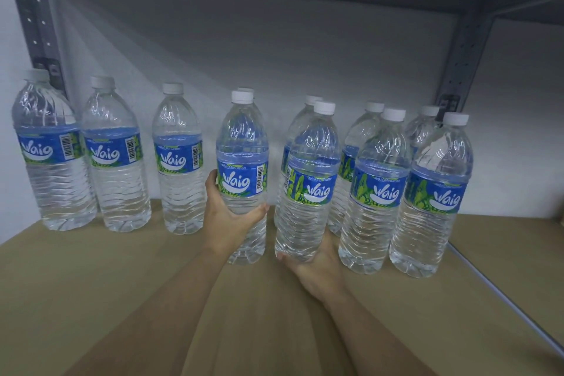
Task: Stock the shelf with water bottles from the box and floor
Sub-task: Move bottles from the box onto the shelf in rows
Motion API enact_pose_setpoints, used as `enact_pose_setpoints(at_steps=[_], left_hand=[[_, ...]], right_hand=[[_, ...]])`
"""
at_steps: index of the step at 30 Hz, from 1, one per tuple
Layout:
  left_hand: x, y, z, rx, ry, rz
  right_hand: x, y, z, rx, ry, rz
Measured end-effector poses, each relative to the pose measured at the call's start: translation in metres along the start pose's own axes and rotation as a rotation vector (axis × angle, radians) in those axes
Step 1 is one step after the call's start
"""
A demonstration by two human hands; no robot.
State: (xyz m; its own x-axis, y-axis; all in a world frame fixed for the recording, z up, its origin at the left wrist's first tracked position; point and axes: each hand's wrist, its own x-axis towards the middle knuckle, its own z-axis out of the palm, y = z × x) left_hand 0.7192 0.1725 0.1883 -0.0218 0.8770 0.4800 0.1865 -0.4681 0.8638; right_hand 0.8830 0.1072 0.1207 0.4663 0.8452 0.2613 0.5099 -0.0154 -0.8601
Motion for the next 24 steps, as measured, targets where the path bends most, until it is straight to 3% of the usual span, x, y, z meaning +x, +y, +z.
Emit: enact_pose_setpoints(at_steps=[4, 10, 15, 19, 24], left_hand=[[-0.010, -0.014, 0.001, 0.087, -0.021, -0.060], [-0.038, -0.030, -0.022, 0.214, -0.243, -0.219], [-0.052, 0.000, -0.059, 0.585, -0.445, -0.190], [-0.066, 0.019, -0.094, 0.677, -0.455, -0.261], [-0.103, 0.038, -0.170, 0.708, -0.473, -0.286]], right_hand=[[-0.008, -0.006, -0.005, 0.009, -0.024, -0.006], [-0.016, -0.015, -0.003, 0.011, 0.040, -0.023], [-0.035, -0.027, -0.005, -0.101, 0.033, 0.053], [-0.070, -0.059, -0.003, -0.176, -0.091, 0.189], [-0.131, -0.134, 0.024, -0.255, -0.357, -0.050]])
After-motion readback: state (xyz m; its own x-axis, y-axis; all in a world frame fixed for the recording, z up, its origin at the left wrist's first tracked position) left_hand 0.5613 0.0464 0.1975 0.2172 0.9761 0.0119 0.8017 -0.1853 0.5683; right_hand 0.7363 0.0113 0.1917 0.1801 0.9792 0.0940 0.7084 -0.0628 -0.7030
